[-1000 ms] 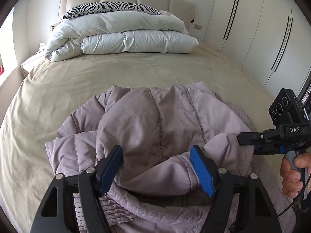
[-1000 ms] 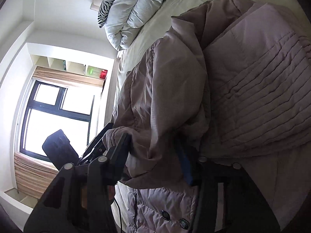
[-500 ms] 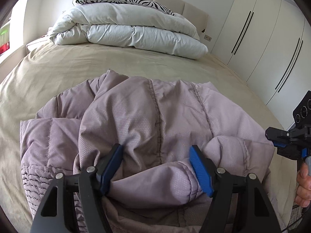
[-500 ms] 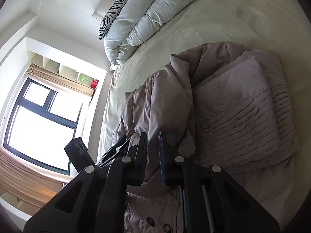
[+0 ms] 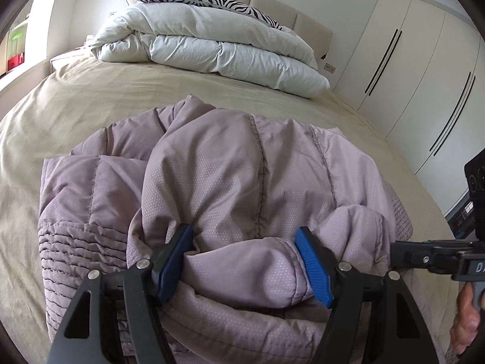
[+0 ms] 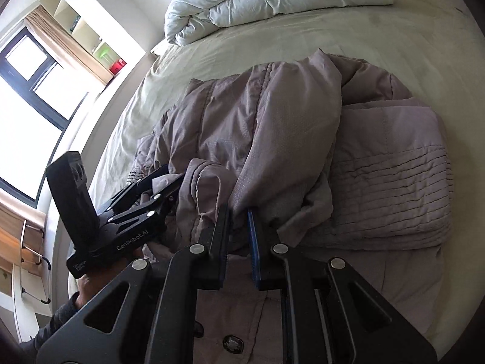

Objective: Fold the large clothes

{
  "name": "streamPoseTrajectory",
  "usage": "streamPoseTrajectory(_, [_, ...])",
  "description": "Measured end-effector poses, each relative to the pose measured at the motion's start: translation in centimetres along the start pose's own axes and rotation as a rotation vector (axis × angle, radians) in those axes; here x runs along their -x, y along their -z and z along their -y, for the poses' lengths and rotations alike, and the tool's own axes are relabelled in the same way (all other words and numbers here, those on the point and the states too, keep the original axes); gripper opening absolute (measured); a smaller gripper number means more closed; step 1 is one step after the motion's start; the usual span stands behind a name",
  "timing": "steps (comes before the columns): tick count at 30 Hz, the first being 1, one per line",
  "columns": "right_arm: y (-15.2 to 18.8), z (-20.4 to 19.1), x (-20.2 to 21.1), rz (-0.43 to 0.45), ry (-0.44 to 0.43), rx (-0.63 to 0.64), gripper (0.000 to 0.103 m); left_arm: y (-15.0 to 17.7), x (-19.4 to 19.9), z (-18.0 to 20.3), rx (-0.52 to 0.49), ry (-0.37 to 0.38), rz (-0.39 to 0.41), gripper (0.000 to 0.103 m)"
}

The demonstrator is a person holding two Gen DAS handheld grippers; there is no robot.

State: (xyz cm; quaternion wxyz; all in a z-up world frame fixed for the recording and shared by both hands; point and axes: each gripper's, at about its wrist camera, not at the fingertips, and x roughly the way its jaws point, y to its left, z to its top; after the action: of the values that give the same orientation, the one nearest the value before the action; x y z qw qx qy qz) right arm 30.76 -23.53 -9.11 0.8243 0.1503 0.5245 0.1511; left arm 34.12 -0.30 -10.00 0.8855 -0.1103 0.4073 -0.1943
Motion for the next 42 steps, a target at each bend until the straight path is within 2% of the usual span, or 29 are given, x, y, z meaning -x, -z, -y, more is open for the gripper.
streamPoseTrajectory(2, [-0.7, 1.6, -2.6, -0.015, 0.062, -0.032, 0.012, -0.7, -0.6, -0.3, 0.052, 0.011, -0.02, 0.073])
streamPoseTrajectory(5, [-2.5, 3.2, -4.4, 0.013, 0.121, -0.068, 0.012, -1.8, -1.7, 0.5, 0.087, 0.007, -0.029, 0.073])
streamPoseTrajectory(8, [-4.6, 2.6, -4.8, 0.055, 0.24, -0.019, 0.011, -2.6, -3.8, 0.2, 0.169, 0.053, -0.02, 0.073])
streamPoseTrajectory(10, [-5.8, 2.8, -5.4, 0.062, 0.279, -0.002, 0.012, -2.9, -5.1, 0.3, 0.174, 0.054, -0.014, 0.073])
streamPoseTrajectory(12, [-6.6, 3.8, -6.2, 0.039, 0.248, -0.015, 0.011, -2.8, -6.2, 1.2, 0.09, 0.006, -0.021, 0.073])
streamPoseTrajectory(14, [-6.4, 4.9, -6.4, 0.045, 0.2, -0.029, 0.011, -2.3, -6.5, 1.5, 0.037, -0.007, -0.012, 0.073])
streamPoseTrajectory(17, [-4.4, 5.2, -6.2, 0.124, 0.177, 0.064, 0.011, -2.0, -6.3, 1.1, 0.012, 0.016, -0.013, 0.074])
streamPoseTrajectory(19, [-3.6, 5.5, -5.8, 0.153, 0.144, 0.088, 0.011, -2.2, -6.0, 1.3, -0.017, 0.001, -0.029, 0.075])
streamPoseTrajectory(23, [-3.0, 7.6, -2.4, 0.135, -0.034, -0.018, 0.014, -2.4, -3.1, 1.0, 0.021, 0.024, 0.003, 0.076])
streamPoseTrajectory(25, [-2.7, 7.7, 0.4, 0.195, -0.083, -0.015, 0.015, -2.1, -1.2, 1.2, 0.016, 0.009, 0.044, 0.079])
streamPoseTrajectory(27, [-2.8, 7.3, 3.1, 0.278, -0.113, 0.005, 0.015, -1.7, -0.1, 2.2, -0.044, -0.022, 0.077, 0.082])
streamPoseTrajectory(29, [-3.6, 7.0, 4.9, 0.311, -0.125, -0.003, 0.017, -1.1, -0.4, 2.8, -0.101, -0.062, 0.074, 0.082])
streamPoseTrajectory(31, [-5.2, 6.2, 5.1, 0.29, -0.124, -0.001, 0.024, -0.9, -0.6, 2.1, -0.068, -0.05, 0.092, 0.082])
streamPoseTrajectory(33, [-7.3, 4.8, 4.0, 0.248, -0.103, 0.033, 0.026, -0.9, -1.0, 1.1, -0.016, -0.019, 0.097, 0.083])
streamPoseTrajectory(36, [-11.4, 3.3, -0.4, 0.145, -0.006, 0.064, 0.026, -0.8, -2.5, 0.2, 0.002, 0.011, 0.072, 0.083])
streamPoseTrajectory(39, [-14.2, 4.3, -5.2, 0.09, 0.072, 0.014, 0.025, -0.8, -3.1, -0.2, 0.003, 0.03, 0.065, 0.083])
streamPoseTrajectory(42, [-14.1, 6.3, -10.0, 0.023, 0.096, -0.01, 0.025, -0.6, -3.5, -0.6, 0.008, 0.043, 0.063, 0.082])
